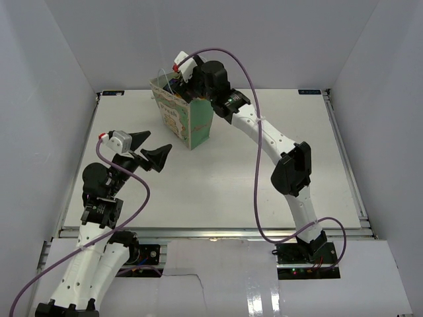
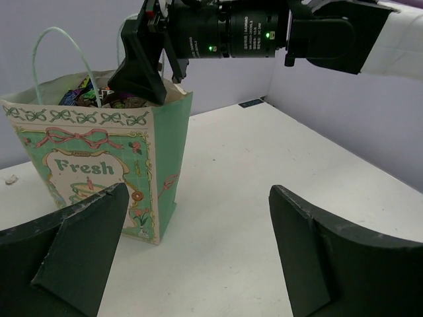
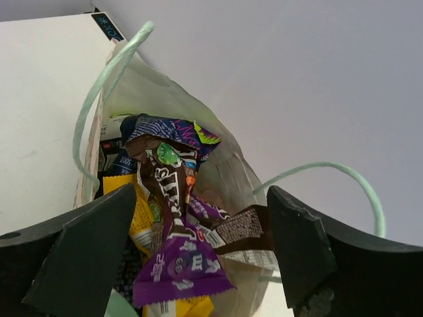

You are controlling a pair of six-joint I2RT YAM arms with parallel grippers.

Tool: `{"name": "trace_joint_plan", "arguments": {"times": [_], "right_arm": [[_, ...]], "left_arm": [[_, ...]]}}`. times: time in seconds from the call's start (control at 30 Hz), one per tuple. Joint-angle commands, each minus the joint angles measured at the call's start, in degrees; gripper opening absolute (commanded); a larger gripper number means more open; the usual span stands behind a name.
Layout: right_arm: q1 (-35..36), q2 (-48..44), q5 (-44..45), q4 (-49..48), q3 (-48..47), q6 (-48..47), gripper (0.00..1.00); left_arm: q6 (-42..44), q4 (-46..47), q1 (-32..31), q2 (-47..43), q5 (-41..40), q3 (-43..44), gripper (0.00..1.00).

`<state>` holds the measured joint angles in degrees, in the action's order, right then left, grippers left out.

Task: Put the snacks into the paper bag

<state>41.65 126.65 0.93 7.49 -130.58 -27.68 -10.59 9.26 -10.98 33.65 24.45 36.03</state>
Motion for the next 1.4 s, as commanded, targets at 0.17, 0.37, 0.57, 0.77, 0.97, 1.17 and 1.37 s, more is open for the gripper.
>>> {"name": "trace_joint_plan", "arguments": {"times": [0.17,0.37,0.57,0.77,0.97,1.17,1.37], "right_arm": [[-2.53,-21.07,-2.32,5.25,12.23,9.27,0.9],[-13.06,-40.32,-11.5,14.22,42.87,14.4,0.9],[-18.09,-59.48,3.71,12.74,70.43,13.36,0.9],[-21.59,-78.89,6.3,7.03,89.25,15.38,0.9],[-26.53,-85.6,0.66,4.56,94.54,18.28,0.9],[-26.62,-88.41,1.53,3.5,95.43,17.93,0.9],[-26.62,-91.66,0.13,2.62,96.65,15.47,0.9]], "left_arm": [[-1.19,1.47,0.35,-0.6,3.32,-0.87,0.98],[-2.06,1.47,0.35,-1.57,4.56,-2.01,0.98],[-2.59,0.94,0.44,-2.8,5.44,-3.07,0.98],[-2.51,0.41,0.44,-1.93,5.26,-3.51,0.98],[-1.63,-1.78,0.44,0.97,4.47,-2.63,0.98],[-1.28,-1.96,0.44,2.21,4.29,-2.72,0.98],[-1.19,-2.31,0.44,3.53,4.29,-2.63,0.98]]}}
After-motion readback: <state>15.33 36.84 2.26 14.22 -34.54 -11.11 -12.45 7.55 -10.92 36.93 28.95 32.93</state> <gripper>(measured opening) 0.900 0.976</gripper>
